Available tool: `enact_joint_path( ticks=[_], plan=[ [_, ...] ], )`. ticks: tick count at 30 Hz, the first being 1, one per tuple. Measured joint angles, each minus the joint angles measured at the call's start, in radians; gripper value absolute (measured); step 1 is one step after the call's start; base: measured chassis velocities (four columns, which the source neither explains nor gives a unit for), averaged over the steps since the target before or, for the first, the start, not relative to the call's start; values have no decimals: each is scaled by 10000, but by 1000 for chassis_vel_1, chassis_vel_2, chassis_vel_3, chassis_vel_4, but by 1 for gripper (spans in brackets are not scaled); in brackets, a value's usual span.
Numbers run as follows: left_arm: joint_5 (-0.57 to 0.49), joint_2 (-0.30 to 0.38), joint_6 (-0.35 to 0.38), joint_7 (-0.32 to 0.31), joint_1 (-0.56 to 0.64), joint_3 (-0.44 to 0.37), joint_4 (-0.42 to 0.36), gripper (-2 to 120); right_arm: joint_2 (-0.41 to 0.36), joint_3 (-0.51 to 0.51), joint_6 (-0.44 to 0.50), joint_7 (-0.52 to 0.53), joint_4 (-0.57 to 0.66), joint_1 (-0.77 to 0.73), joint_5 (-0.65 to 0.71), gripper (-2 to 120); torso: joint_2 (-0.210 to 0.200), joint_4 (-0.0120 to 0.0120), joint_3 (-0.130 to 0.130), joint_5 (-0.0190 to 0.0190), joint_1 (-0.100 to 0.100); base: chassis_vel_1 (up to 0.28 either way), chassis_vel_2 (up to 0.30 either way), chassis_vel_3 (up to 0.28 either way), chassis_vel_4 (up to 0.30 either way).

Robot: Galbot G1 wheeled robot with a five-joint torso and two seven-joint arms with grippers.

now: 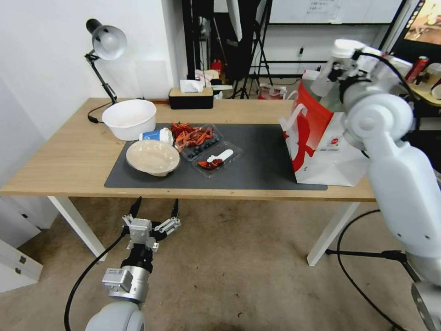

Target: Pick up the trash from the table and place it into the takeout bag.

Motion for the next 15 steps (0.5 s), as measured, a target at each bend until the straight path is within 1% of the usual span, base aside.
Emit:
enact_joint_path(
  ticks=[1,3,5,7,11,15],
  plan=[
    [0,0,0,0,0,0,0,100,0,0,0,0,0,0,0,0,0,0,0,0,0,0,0,0,0],
    [41,-10,-5,18,41,16,-25,100,233,694,30,620,280,-662,404,0,0,-3,0,5,0,0,0,0,0],
    [48,-5,-6,25,46,20,-31,100,279,790,30,716,300,-737,480,0,0,-3,0,6,-1,0,0,0,0],
    [65,4,-19,43,71,19,-45,100,488,1306,134,950,357,-1175,817,0,0,0,0,3,0,0,0,0,0],
    [107,-16,-41,58,92,68,-52,99,573,1538,271,951,481,-1506,1132,0,0,-1,-1,0,-1,0,0,0,0],
    [134,-32,-52,62,96,99,-56,100,593,1567,299,948,501,-1551,1147,0,-1,-1,0,0,-1,0,0,0,0]
  ],
)
